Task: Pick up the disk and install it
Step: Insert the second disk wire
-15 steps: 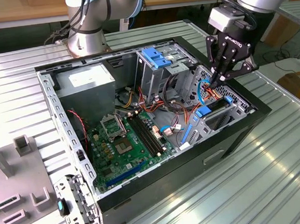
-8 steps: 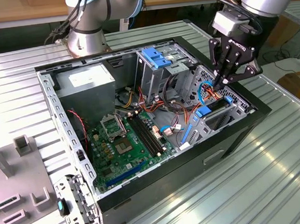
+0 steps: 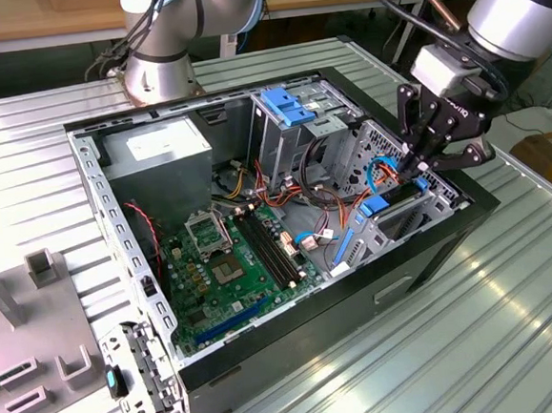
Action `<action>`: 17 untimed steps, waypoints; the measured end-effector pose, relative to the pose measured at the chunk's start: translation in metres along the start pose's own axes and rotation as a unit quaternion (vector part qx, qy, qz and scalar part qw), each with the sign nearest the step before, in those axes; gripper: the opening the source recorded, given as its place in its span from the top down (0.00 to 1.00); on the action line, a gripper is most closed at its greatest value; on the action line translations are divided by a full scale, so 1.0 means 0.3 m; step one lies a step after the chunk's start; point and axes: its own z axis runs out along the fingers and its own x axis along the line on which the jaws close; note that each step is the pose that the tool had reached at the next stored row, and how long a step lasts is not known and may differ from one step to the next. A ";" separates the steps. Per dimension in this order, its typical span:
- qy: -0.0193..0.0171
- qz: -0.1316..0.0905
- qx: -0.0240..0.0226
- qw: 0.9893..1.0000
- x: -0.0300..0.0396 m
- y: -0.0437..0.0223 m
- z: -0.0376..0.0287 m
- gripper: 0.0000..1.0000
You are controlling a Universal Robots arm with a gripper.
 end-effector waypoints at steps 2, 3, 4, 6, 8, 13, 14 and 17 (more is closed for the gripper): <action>-0.001 -0.002 0.004 1.000 0.004 0.012 0.006 0.84; -0.002 -0.003 0.010 1.000 0.005 0.019 0.009 0.84; -0.002 -0.004 0.012 1.000 0.006 0.022 0.010 0.84; -0.003 -0.006 0.020 1.000 0.006 0.030 0.014 0.84; -0.004 -0.008 0.026 1.000 0.007 0.036 0.016 0.84; -0.012 -0.015 0.036 0.999 0.013 0.062 0.036 0.84; -0.014 -0.015 0.036 0.999 0.015 0.062 0.039 0.84; -0.017 -0.015 0.037 0.999 0.018 0.062 0.043 0.84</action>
